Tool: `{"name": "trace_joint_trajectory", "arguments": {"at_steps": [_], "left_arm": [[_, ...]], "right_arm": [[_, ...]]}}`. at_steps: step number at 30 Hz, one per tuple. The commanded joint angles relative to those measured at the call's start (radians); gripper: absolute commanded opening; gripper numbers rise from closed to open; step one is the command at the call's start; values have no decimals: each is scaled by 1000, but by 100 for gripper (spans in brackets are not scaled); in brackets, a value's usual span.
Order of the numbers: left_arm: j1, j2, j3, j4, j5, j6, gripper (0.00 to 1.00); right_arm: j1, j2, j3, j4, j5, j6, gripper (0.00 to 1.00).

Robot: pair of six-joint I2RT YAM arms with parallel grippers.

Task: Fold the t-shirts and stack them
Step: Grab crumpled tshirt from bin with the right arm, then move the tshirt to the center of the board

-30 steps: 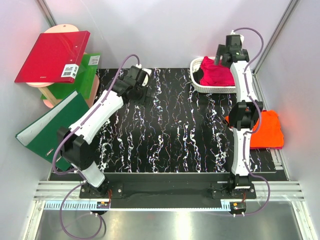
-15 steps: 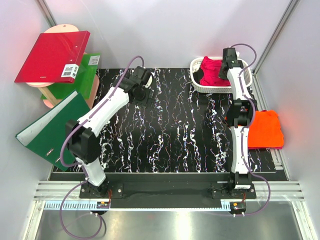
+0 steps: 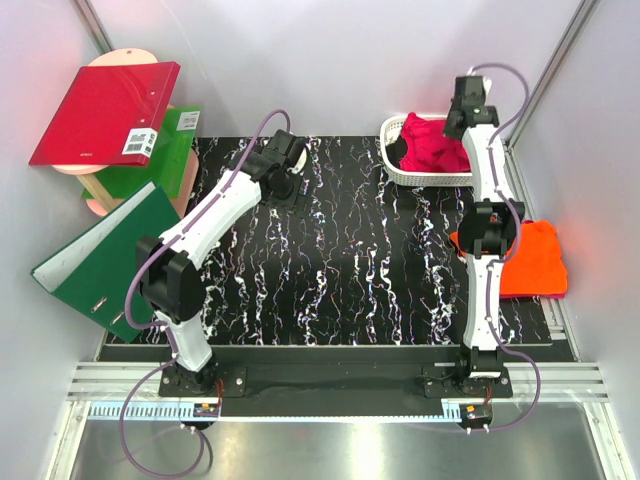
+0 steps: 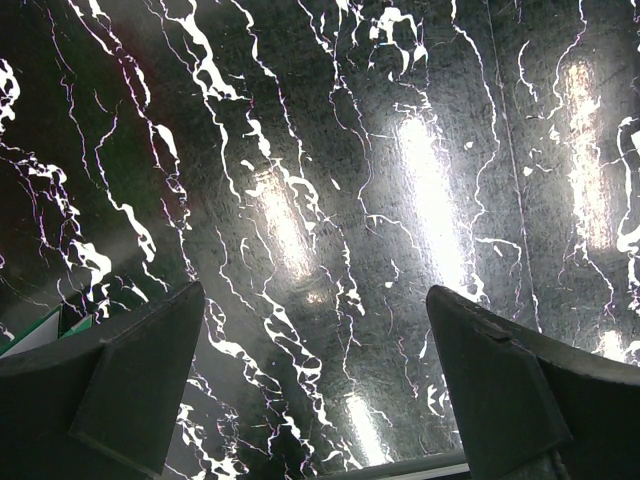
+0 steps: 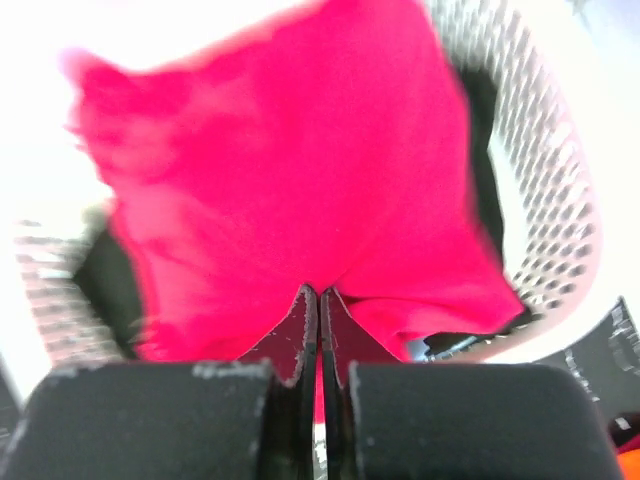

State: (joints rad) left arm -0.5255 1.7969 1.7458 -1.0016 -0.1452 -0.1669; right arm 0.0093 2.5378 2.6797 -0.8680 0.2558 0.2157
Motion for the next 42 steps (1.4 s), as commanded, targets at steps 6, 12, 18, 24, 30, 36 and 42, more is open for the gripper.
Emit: {"name": "trace_joint_trajectory", "arguments": {"at_steps": [6,12,18,24,30,36,42], "left_arm": [[4,-109,-60,87,-53,-34,99],[9,-188,-104,121,-200,-68,99],[64,-252,-69,118,-430,-134,99],[88,-309,-49,120,-585,-178,99],[93,-332,-75,121,-663,-172,99],[96,-363,-104,126,-643,-187,99],[96,-392,-129,150,-588,-175,99]], "right_arm": [[80,-468,-13,150,-151,-32,0],[210,-741,-360,159,-193,-50,0],[386,-918,-650,173,-248,16,0],[610,-877,-618,100,-358,7,0],[732,-732,-368,-80,-535,63,0],[732,-858,-666,-5,-302,60,0],[669,-904,-1067,58,84,161,0]]}}
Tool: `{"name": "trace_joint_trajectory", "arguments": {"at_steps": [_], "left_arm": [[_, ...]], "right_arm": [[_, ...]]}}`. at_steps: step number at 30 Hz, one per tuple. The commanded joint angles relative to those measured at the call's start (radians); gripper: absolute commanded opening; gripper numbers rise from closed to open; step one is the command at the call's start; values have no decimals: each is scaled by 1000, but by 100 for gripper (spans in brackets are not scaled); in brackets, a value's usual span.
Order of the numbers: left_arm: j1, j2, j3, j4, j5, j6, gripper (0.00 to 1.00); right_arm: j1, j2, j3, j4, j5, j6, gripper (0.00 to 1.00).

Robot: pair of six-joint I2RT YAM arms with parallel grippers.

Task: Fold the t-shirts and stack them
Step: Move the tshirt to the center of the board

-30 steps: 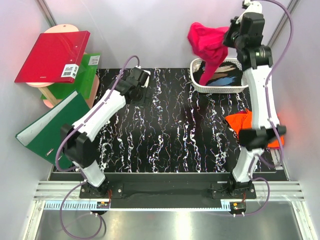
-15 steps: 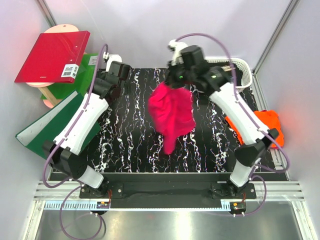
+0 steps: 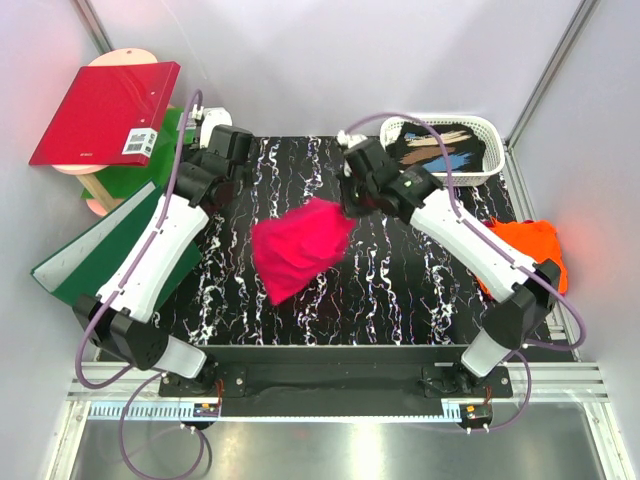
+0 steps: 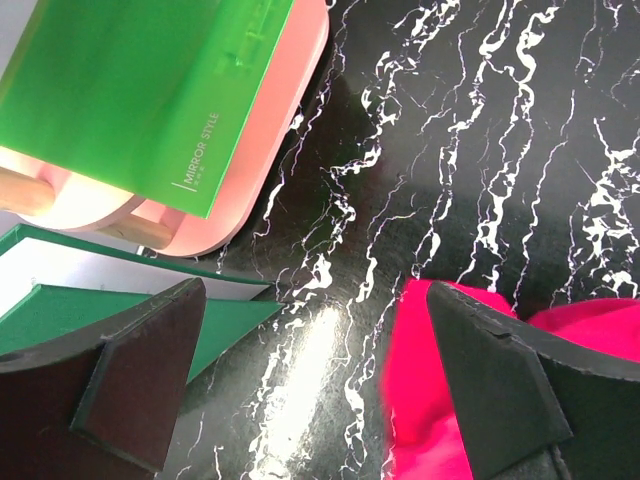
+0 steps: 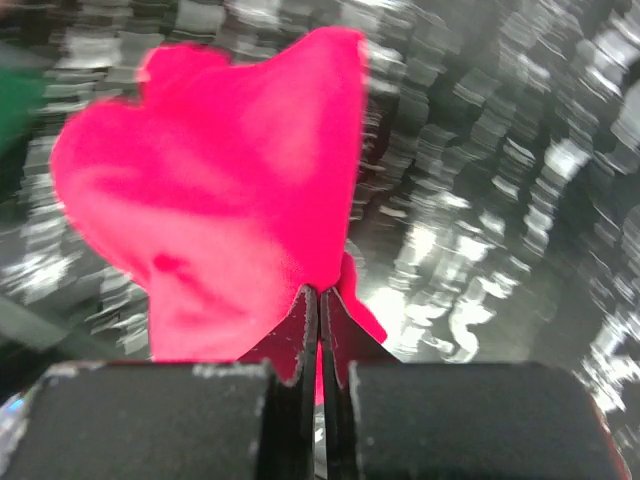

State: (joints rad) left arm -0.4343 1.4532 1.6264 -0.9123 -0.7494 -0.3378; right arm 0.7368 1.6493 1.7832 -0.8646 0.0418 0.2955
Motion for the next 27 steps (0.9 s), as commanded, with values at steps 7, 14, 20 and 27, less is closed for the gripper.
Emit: {"name": "trace_joint_trajectory", "arguments": {"at_steps": [7,14,20,27], "left_arm": [[5,-56,-31,81,100,42,99],[5,-56,-88,89,148,43,99],[5,-27,-89,89,177,62,99],[5,45,-92,72,297,85,99]], "right_arm": [[-177,40,-256,-23,463,197,79],[-172,21,-50,7,215,117,100],[-171,210,113,-154,-224,191,93],[-171,348,171,-411,-342,159,91]]}}
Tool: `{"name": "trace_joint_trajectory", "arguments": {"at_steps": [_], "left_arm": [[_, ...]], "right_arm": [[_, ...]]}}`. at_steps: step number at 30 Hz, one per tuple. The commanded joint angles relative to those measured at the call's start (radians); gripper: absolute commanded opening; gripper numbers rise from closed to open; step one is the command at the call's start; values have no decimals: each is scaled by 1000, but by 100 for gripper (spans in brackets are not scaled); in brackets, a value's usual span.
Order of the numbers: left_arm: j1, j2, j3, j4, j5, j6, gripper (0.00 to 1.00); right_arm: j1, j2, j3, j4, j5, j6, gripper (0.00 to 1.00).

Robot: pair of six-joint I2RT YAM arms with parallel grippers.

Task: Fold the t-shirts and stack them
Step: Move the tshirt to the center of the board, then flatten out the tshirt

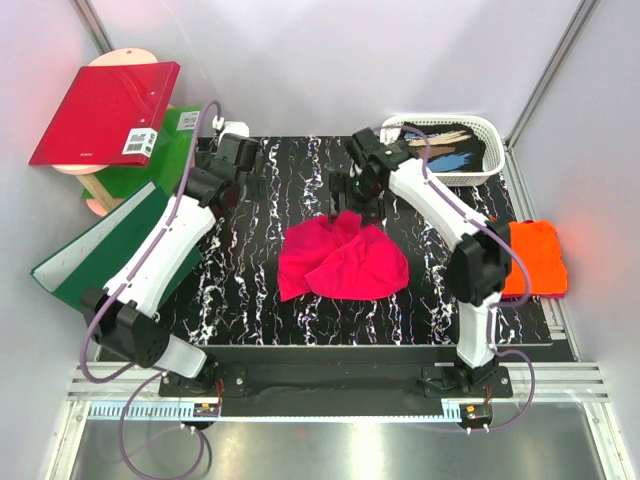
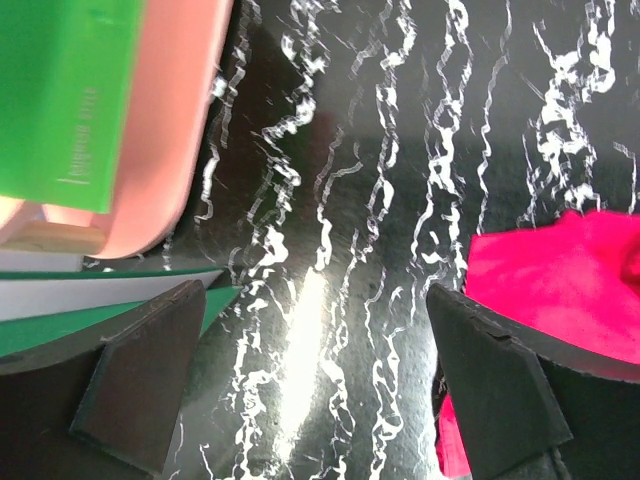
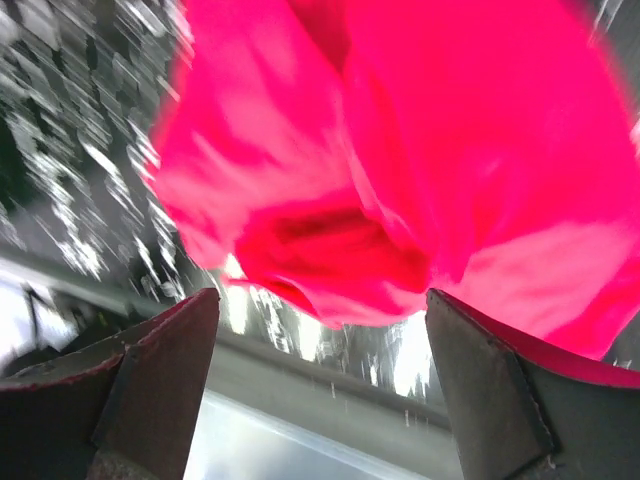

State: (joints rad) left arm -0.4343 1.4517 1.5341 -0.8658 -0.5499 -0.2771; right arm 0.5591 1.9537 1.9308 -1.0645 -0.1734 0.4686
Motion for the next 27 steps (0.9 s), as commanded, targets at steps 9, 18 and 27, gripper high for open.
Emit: {"name": "trace_joint_trajectory", "arguments": {"at_steps": [9,18,27], "left_arm": [[3,136,-3,-7,234,15,99],[5,205,40,-12,235,30,99],[5,225,69,-24,257,38,99]], "right_arm": [[10,54,39,-402,-97,-82,88],[10,139,-9,-341,-179,-85,71],[9,195,10,-259,-111,-76,10]]}}
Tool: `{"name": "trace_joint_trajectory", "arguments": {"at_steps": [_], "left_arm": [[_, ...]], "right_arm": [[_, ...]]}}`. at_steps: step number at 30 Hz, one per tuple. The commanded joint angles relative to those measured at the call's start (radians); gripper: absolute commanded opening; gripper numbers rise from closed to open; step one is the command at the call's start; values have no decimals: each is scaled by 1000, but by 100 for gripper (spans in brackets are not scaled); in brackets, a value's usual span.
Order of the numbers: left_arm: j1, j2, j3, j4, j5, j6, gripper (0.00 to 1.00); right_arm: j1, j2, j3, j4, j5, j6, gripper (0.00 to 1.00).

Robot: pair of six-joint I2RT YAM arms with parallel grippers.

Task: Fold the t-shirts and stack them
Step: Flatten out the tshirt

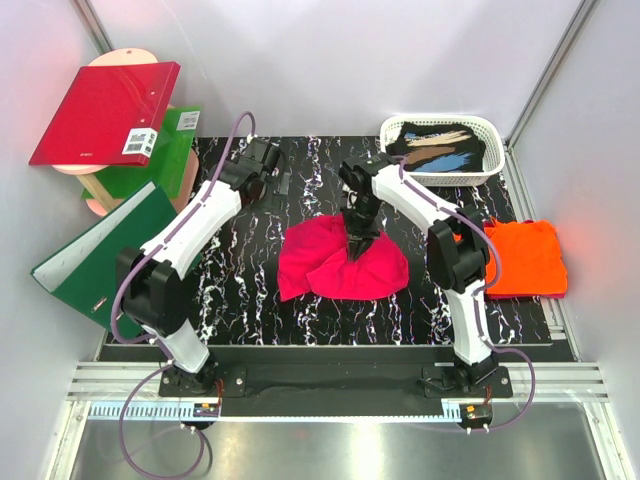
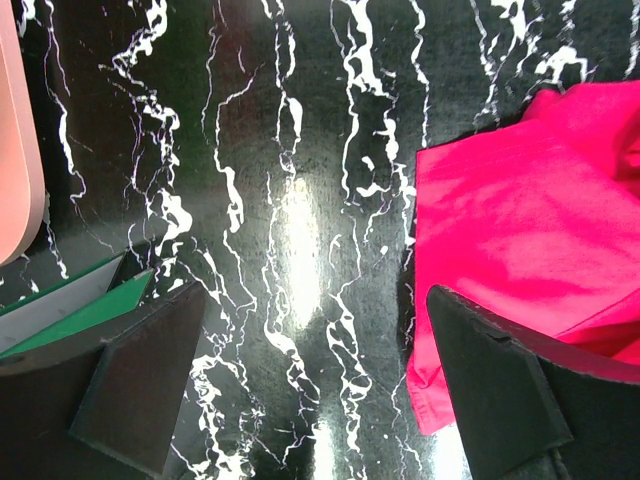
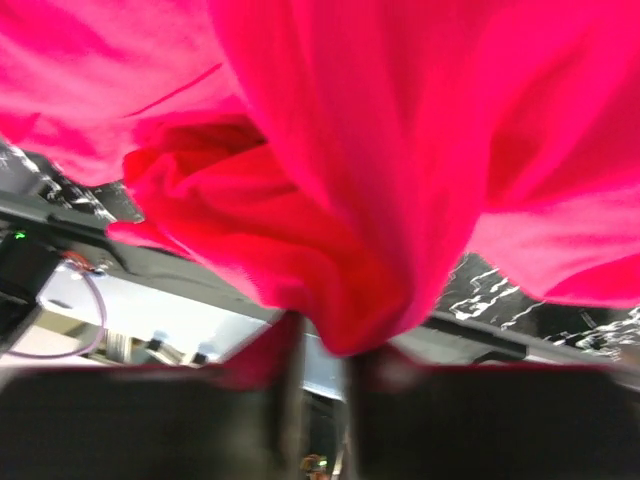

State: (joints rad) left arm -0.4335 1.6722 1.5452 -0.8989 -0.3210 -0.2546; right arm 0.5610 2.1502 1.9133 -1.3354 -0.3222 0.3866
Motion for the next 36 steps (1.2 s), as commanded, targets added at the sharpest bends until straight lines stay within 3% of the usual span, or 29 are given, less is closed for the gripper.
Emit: {"name": "trace_joint_trajectory", "arguments": {"at_steps": [1,11,15,23,24,25,27,28,36], "left_arm": [[4,4,61,6,37,15,99],[2,9,47,8,28,11,99],[4,17,56,8,30,12,99],[2,12,66,3,45,14,99],[2,6,64,2,45,17,99],[2,3,58,2,40,18,99],[2,-12,50,0,31,23,99],[2,-17,41,0,23,23,99],[2,-45,1,-1,20,2,99]], "right_arm": [[8,-1,24,18,49,9,0],[7,-182,189,-31,248,-54,0],[-3,-240,262,-76,443,-74,0],[-73,-218,41,-93,845,-87,2],[-73,-207,36,-97,894,-83,7],[-73,-201,30,-97,900,-83,44],[-73,-191,42,-104,914,-66,84],[-73,-196,65,-100,904,-63,98],[-75,-162,207,-64,581,-52,100]]}}
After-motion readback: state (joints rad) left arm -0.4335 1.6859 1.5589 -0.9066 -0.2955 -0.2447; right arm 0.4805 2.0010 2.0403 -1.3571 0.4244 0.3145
